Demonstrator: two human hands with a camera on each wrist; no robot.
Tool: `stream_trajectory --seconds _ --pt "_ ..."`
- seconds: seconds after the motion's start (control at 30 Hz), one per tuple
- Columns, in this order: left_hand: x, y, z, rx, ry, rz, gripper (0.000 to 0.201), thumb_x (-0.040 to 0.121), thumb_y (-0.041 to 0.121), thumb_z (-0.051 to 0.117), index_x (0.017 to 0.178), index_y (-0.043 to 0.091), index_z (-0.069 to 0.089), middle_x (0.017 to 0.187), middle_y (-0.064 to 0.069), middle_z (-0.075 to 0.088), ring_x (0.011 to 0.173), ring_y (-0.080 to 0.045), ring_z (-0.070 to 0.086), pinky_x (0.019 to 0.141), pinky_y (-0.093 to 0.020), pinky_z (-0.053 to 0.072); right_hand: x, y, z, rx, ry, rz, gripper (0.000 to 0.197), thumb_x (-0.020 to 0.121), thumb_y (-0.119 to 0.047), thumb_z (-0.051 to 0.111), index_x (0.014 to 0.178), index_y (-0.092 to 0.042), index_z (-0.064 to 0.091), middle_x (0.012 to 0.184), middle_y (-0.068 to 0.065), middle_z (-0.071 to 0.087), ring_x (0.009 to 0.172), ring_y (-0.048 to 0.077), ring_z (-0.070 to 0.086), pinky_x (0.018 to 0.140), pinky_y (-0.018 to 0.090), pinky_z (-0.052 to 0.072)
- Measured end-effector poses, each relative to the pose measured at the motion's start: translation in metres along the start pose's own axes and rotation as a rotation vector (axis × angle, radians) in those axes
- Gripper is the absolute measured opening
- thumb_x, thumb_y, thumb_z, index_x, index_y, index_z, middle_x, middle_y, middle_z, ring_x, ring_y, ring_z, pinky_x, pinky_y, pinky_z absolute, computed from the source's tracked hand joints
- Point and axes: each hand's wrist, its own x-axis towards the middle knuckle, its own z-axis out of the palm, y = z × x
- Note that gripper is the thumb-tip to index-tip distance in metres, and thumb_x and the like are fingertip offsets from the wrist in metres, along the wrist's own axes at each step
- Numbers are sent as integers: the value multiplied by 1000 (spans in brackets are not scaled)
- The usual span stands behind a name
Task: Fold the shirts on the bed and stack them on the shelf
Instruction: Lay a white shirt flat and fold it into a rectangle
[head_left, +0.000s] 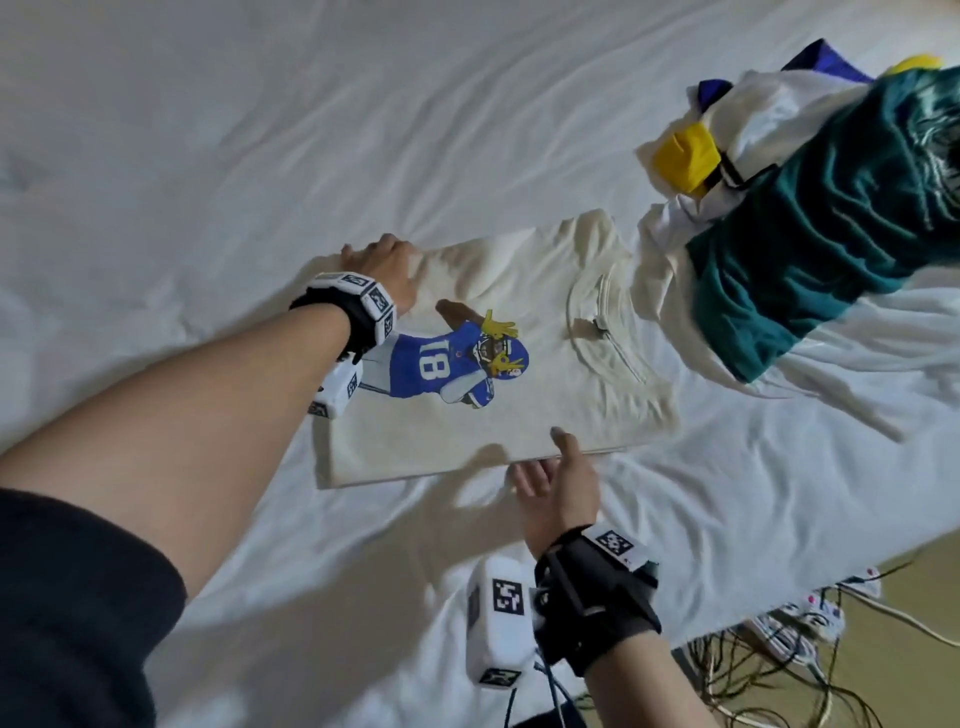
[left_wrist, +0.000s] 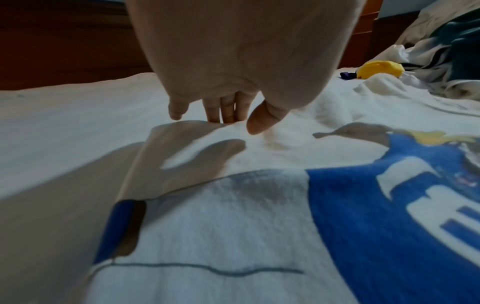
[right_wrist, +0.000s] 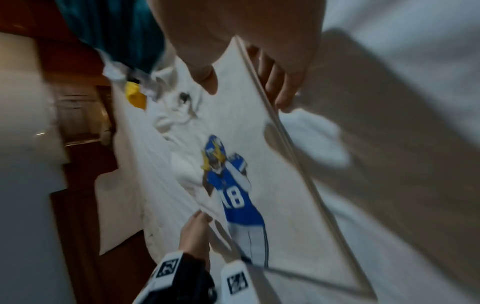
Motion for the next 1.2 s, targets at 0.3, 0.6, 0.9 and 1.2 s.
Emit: stream_trajectory --seconds 0.3,0.6,0.9,1.2 --pt "-2 -40 12 -129 50 -29 36 96 11 52 132 7 49 136 -15 52 126 -34 45 103 -40 36 -27 93 66 -101 -237 306 26 88 -10 68 109 1 57 93 19 64 73 27 61 91 46 52" --pt "-120 -131 39 -331 -26 -425 36 93 26 54 125 10 60 119 -19 64 105 -39 61 87 -39 49 -23 91 14 -748 -269 178 30 79 -6 77 97 3 54 79 21 64 70 33 67 64 48 58" --pt "-315 -82 127 -954 -128 -630 10 89 21 64 82 14 65 80 -7 69 83 -29 65 67 -32 42 -35 -10 -41 -1261 -348 -161 18 83 -21 72 96 -9 72 90 16 74 80 33 70 74 48 58" --pt "-260 -69 98 -1212 94 -831 26 79 40 74 83 14 68 71 -4 67 71 -23 64 61 -28 44 -5 -36 5 -1437 -280 -322 41 75 -44 76 88 -6 71 88 14 74 88 34 70 82 50 57"
